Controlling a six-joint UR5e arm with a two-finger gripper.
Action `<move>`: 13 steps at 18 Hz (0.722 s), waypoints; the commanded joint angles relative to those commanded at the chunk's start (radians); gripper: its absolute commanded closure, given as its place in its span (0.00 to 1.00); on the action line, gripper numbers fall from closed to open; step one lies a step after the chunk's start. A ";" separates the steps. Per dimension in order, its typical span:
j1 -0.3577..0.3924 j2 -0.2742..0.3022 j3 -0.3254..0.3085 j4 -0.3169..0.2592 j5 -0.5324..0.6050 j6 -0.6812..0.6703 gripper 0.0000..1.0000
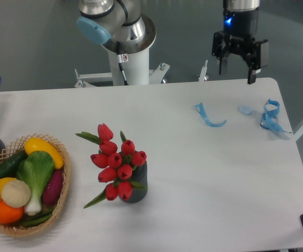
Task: Pick up the flowers from the vase
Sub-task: 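Open the gripper and start moving it toward the red tulips, then move the open gripper over the table down to the tulip stems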
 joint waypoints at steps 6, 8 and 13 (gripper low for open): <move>-0.074 -0.028 -0.028 0.011 -0.035 -0.272 0.00; -0.104 -0.050 -0.028 0.011 -0.099 -0.311 0.00; -0.144 -0.115 -0.032 0.011 -0.326 -0.411 0.00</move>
